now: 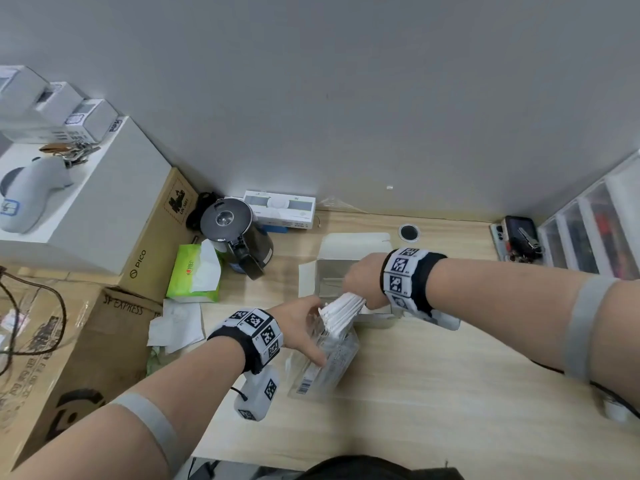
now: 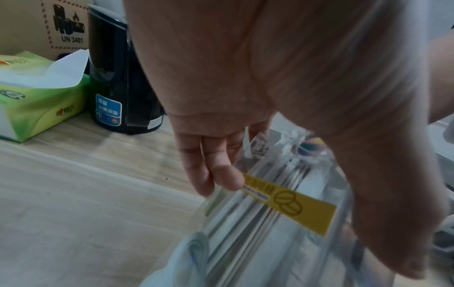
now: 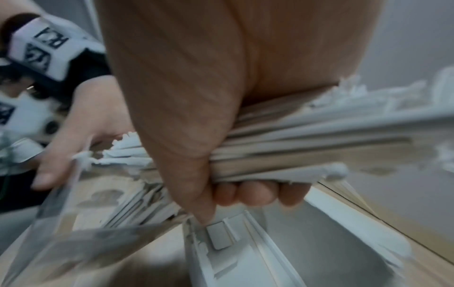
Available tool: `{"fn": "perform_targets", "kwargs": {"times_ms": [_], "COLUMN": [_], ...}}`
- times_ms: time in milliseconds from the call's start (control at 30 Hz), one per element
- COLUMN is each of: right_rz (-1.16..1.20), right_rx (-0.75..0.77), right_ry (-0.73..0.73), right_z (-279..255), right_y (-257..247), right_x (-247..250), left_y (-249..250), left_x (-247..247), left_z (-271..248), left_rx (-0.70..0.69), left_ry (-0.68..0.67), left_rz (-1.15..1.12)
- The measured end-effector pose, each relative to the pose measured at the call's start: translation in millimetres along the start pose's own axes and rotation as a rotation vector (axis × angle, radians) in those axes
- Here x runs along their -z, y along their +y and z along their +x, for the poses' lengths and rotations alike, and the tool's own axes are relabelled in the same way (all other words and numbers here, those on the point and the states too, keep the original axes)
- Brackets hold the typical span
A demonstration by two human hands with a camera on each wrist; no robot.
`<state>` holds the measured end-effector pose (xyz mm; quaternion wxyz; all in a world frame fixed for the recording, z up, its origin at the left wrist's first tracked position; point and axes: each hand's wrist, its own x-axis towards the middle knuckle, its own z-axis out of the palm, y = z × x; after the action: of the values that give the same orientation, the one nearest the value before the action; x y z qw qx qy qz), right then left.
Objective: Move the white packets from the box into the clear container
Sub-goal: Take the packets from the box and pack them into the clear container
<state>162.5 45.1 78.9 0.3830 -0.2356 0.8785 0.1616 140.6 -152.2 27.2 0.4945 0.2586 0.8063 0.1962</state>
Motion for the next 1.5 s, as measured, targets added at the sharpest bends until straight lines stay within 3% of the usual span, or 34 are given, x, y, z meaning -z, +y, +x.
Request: {"fn": "perform_targets", "kwargs": {"times_ms": [100,400,633,867,1267,1400,1500], "right_rz": [-0.132,-0.254,-0.275,-0.243,-0.038,0.048,0.159], "right_rx": [0.037,-0.006,0.025,0.031,0.157,0.272,0.367], "right_ry": [0.111,0.012,0.088,0.099,0.28,0.257,0.376], "right_z": [4,22,7,-4,-16,-13,-11], "right_y": [-17,-30,-23,-28,-70,-64,-57], "right_x": [0,0,-5,-4,0,-11,-20], "left_y": [2,2,-2,1,-3,-14,-22], "left_x": [-3,-10,-10,-9,-20,-27,-28], "left_z": [1,-1,-6,-7,-3,-5,-6], "left_rx": [0.018,0.061,0.083,0.071,0.055,0.037,0.017], "left_ry": [-0.007,-0.023,-0.024,-0.016,0.012,-0.007,0.001], "left_rz": [0.046,0.088,0.062,0.049,0.012,0.01,-0.01]}}
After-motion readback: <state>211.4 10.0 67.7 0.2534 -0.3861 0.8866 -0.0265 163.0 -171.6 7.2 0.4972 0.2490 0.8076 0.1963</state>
